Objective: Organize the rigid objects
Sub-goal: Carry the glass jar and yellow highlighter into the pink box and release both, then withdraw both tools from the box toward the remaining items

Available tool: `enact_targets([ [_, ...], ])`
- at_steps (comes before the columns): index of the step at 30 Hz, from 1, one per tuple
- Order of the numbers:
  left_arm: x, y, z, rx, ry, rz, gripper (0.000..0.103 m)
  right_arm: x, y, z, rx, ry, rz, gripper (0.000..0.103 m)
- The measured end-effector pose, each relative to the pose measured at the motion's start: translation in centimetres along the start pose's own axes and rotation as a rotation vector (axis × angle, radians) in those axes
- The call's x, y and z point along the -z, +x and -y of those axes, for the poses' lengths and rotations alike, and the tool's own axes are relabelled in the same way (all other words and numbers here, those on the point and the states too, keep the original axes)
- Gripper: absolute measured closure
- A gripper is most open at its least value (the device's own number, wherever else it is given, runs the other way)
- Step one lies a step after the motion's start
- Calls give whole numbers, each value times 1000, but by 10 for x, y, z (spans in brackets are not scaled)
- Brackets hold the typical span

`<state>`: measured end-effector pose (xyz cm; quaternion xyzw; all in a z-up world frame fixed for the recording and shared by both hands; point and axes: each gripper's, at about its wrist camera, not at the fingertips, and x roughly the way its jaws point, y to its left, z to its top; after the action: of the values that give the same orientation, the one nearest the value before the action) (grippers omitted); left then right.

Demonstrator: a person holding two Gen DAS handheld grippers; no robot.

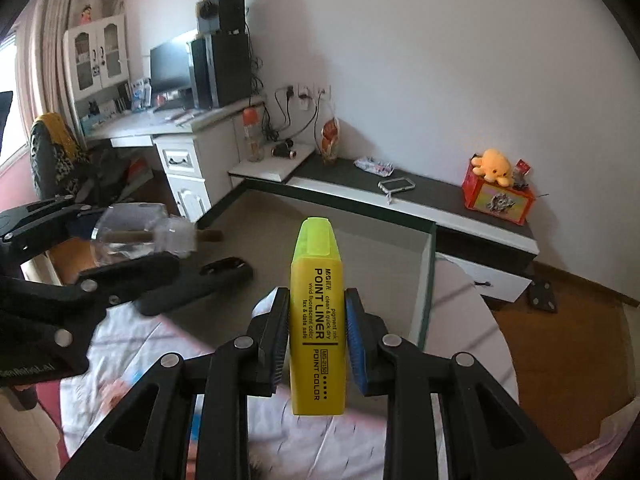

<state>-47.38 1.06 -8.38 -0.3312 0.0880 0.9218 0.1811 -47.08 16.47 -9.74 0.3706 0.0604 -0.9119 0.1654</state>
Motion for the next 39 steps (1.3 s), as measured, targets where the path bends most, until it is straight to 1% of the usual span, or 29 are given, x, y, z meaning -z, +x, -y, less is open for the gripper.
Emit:
enact_targets([
  [5, -14, 56, -16, 25, -20, -94, 51, -14, 53, 16, 4, 8, -92, 76],
  [11, -10, 109, -24, 6, -25, -202, 51, -19, 97, 24, 10, 10, -187, 76],
  [13, -8, 119, -26, 2, -37, -234, 51, -18, 107, 25, 13, 8, -214, 76],
  [14, -7, 120, -25, 8, -35, -238, 51, -18, 110, 25, 14, 9, -221, 76],
  [17, -8, 125, -24, -16, -29, -258, 50, -15, 115, 28, 11, 24, -240, 76],
  [18, -9, 124, -24, -18, -28, -252, 50, -16, 115, 29, 6, 32, -245, 76],
  [20, -9, 122, -22, -32, -25, -247, 40, -17, 111, 30, 6, 41, -235, 76],
  [21, -10, 121, -24, -49, -26, -241, 32, -17, 109, 31, 13, 47, -230, 75],
  [22, -10, 118, -25, -66, -33, -233, 24, -18, 107, 32, 23, 52, -225, 73],
  [24, -11, 109, -29, -78, -46, -213, 19, -18, 98, 33, 27, 63, -207, 62],
  [25, -11, 102, -30, -79, -54, -195, 12, -17, 91, 34, 28, 69, -196, 52],
  [26, -11, 94, -30, -87, -59, -182, 8, -17, 87, 33, 32, 71, -184, 47],
  [27, -10, 86, -31, -98, -58, -168, 3, -17, 79, 32, 35, 67, -167, 46],
  [28, -9, 75, -30, -113, -55, -144, 2, -16, 71, 31, 31, 66, -153, 45],
  [29, -7, 64, -30, -122, -52, -124, 2, -16, 62, 29, 26, 70, -136, 41],
  [30, -4, 51, -29, -132, -51, -102, 1, -15, 51, 27, 24, 71, -112, 36],
  [31, -1, 37, -28, -144, -51, -77, 0, -14, 40, 22, 26, 64, -92, 25],
  [32, 3, 24, -26, -155, -47, -54, 0, -12, 27, 18, 30, 55, -65, 23],
  [36, 22, -34, -21, -200, -53, 45, 0, -2, -26, 2, 51, 45, 33, 21],
  [39, 40, -79, -14, -214, -68, 121, 0, 10, -65, -12, 65, 37, 110, 15],
])
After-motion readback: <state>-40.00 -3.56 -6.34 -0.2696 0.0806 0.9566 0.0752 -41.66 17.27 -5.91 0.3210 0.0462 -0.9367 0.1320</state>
